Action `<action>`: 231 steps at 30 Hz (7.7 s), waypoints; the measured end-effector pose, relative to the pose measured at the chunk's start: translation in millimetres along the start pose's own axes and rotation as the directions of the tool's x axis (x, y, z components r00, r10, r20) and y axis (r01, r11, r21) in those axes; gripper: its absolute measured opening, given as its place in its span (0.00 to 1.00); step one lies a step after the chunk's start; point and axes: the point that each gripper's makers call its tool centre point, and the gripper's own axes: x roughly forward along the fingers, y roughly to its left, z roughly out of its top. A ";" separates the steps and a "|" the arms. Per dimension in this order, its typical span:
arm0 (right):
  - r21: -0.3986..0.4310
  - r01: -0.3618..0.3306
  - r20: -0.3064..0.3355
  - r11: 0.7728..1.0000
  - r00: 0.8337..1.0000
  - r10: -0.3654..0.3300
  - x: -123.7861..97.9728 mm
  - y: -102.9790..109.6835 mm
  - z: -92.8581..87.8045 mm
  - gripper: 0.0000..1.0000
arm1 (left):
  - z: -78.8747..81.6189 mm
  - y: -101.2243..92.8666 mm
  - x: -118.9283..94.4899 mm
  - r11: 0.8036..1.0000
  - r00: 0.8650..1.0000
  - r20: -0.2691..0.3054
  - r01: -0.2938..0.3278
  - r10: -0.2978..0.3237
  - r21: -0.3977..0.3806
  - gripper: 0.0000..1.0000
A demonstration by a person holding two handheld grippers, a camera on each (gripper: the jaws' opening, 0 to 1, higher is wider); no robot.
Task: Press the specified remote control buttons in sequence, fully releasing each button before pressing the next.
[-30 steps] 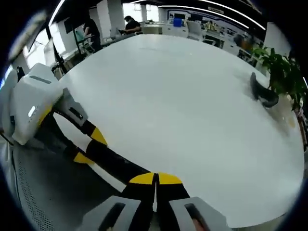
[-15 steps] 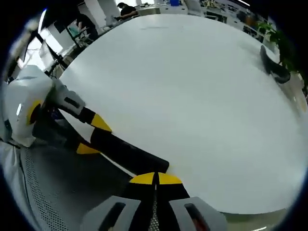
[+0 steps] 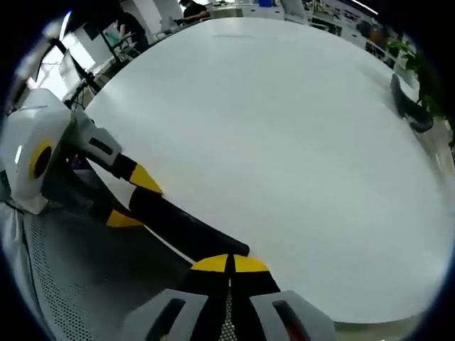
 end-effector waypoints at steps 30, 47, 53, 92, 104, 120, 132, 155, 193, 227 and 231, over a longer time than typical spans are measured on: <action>0.171 -0.129 0.065 0.977 0.991 0.119 -2.4 2.3 -0.2 0.00 | 4.6 -3.4 -1.5 0.999 0.957 0.290 -0.021 0.029 -0.030 0.24; 0.148 -0.162 0.066 0.976 0.986 0.154 0.1 14.1 -0.3 0.00 | 5.1 -3.6 -0.9 1.000 0.956 0.292 -0.017 0.021 -0.015 0.25; 0.136 -0.154 0.073 0.979 0.987 0.145 1.4 13.3 1.7 0.00 | 5.6 -3.2 -0.4 1.000 0.955 0.296 -0.019 0.023 -0.017 0.25; 0.086 -0.171 0.012 0.981 0.985 0.171 4.5 22.6 -3.5 0.00 | 8.6 -7.7 2.7 0.998 0.955 0.296 -0.038 0.024 0.043 0.25; 0.101 -0.176 0.036 0.979 0.984 0.173 2.2 22.6 -0.7 0.00 | 8.6 -8.2 2.6 0.999 0.953 0.303 -0.033 0.022 0.029 0.25; 0.084 -0.161 0.036 0.983 0.987 0.159 2.5 23.5 -0.8 0.00 | 9.8 -7.2 1.9 1.000 0.950 0.312 -0.017 0.024 -0.027 0.25; 0.055 -0.154 0.032 0.986 0.988 0.153 1.9 22.2 0.2 0.00 | 10.7 -7.1 2.3 1.000 0.949 0.313 -0.016 0.022 -0.024 0.25; 0.080 -0.196 0.087 0.977 0.978 0.189 10.5 32.2 19.9 0.00 | 11.1 -7.1 2.1 1.000 0.948 0.319 -0.019 0.022 -0.013 0.25; 0.214 -0.184 0.091 0.959 0.982 0.168 5.0 24.5 7.0 0.00 | 10.7 -7.7 3.0 0.999 0.950 0.311 -0.029 0.021 0.021 0.25; 0.200 -0.210 0.051 0.957 0.978 0.204 7.0 40.2 2.7 0.00 | 10.1 -7.8 3.5 0.999 0.952 0.304 -0.031 0.020 0.033 0.25; 0.198 -0.203 0.050 0.959 0.979 0.197 7.4 39.8 2.4 0.00 | 10.1 -7.7 3.5 0.999 0.953 0.303 -0.031 0.019 0.034 0.25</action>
